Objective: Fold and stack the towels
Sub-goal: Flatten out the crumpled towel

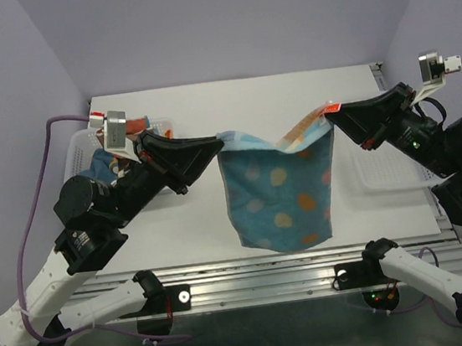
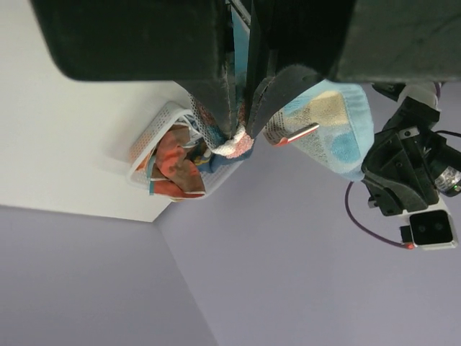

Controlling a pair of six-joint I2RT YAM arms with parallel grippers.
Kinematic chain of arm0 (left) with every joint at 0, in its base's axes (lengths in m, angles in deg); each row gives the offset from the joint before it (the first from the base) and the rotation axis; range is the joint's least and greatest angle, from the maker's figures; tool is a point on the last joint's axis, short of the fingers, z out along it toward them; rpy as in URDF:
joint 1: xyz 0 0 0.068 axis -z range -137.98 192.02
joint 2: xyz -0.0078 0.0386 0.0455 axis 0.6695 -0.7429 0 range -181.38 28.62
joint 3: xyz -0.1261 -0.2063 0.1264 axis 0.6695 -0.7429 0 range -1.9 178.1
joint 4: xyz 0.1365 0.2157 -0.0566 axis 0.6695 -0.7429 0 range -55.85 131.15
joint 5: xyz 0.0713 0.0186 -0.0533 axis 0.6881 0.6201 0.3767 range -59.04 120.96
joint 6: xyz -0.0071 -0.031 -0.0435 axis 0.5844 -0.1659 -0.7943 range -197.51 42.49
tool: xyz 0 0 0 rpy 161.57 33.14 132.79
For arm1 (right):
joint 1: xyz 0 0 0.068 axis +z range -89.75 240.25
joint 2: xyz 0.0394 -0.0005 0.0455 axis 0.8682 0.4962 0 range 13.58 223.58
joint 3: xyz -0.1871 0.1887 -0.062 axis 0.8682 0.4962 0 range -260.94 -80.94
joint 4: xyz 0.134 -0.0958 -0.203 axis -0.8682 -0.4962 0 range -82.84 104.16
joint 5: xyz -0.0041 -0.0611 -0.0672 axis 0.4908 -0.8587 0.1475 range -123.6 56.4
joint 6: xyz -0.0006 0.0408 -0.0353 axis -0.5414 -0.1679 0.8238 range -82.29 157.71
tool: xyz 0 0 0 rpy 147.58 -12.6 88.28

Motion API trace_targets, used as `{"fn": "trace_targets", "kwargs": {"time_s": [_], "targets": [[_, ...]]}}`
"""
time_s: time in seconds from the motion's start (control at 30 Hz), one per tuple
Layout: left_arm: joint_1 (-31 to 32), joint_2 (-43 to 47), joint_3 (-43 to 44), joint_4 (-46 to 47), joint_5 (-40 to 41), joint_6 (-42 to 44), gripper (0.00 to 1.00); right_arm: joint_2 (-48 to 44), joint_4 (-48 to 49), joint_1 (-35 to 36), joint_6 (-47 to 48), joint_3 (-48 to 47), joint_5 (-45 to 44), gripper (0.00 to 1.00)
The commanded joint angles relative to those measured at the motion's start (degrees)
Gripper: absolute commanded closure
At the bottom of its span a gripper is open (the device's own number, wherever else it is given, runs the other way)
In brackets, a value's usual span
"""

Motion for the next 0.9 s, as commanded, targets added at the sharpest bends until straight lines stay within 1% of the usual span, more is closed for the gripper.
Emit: {"fn": "trace_targets", "kwargs": {"time_s": [0.0,0.07,0.1,0.17,0.23,0.27,0.3,0.33,0.37,0.4,0.43,0.47,0.5,0.57,0.6,0.67,0.7,0.73,0.77,0.83,0.87], "targets": [[0.3,0.8,-1.4,3.8,4.2,-0.1,1.00,1.5,-0.8,0.4,0.7,-1.2,-3.5,0.99],[0.3,0.3,-2.7,3.8,7.4,0.0,1.00,1.8,-0.2,0.5,0.7,1.6,-7.8,0.99],[0.3,0.0,-4.1,3.7,12.4,0.0,1.00,2.3,0.2,0.4,1.0,2.7,-8.8,0.99],[0.3,-1.1,-5.1,3.6,16.6,0.6,1.00,3.6,0.8,0.4,1.4,4.9,-12.1,0.99],[0.0,-3.9,-5.4,3.6,21.3,2.0,1.00,6.9,2.3,0.4,2.3,7.6,-17.2,0.99],[-0.3,-6.8,-5.2,3.4,22.5,2.9,1.00,8.4,3.2,0.4,2.5,8.2,-20.6,0.99],[-2.1,-8.4,-4.2,3.2,23.0,3.1,1.00,10.1,3.7,0.4,2.8,8.6,-22.0,0.99],[-3.5,-10.1,-3.5,2.7,22.7,3.3,1.00,13.1,4.4,0.4,3.0,8.8,-23.4,0.99],[-5.7,-13.7,-3.1,2.7,21.9,3.0,1.00,15.1,5.8,0.4,3.1,8.9,-26.1,0.99],[-11.0,-15.7,-2.7,3.0,17.7,2.5,1.00,16.7,6.7,0.3,3.4,8.8,-27.8,0.99],[-14.3,-17.5,-2.6,3.6,15.0,1.7,1.00,18.1,7.6,0.3,3.5,8.8,-29.4,0.99],[-17.0,-21.4,-2.6,5.7,12.3,1.0,1.00,21.6,9.3,0.3,3.7,8.7,-32.3,0.99],[-21.3,-23.5,-2.6,7.2,9.0,0.7,1.00,23.2,10.1,0.3,4.2,8.2,-33.7,0.99],[-23.6,-28.0,-1.0,9.7,8.2,1.1,1.00,26.9,13.6,0.0,4.9,7.9,-35.3,0.99],[-24.6,-33.0,2.1,9.8,6.2,2.3,1.00,31.0,14.7,-1.1,5.0,7.6,-35.0,0.99],[-27.4,-38.1,5.4,10.4,3.4,2.8,1.00,35.2,16.8,-2.6,4.6,6.1,-33.4,0.99],[-28.1,-43.1,7.0,10.5,2.5,2.8,1.00,37.8,19.3,-4.4,4.2,5.5,-31.6,0.99],[-28.9,-45.5,10.5,10.1,2.0,2.5,1.00,41.9,20.8,-5.2,4.1,5.0,-30.6,0.99],[-29.7,-47.8,12.4,9.8,1.5,2.4,1.00,44.4,22.3,-6.2,4.1,3.7,-29.5,0.99],[-32.6,-56.6,17.4,9.1,-1.0,2.3,1.00,50.7,26.0,-8.2,4.5,0.4,-26.8,0.99],[-33.2,-58.6,20.4,8.5,-2.4,2.2,1.00,54.2,26.3,-9.2,5.0,-0.7,-25.6,0.99]]}}
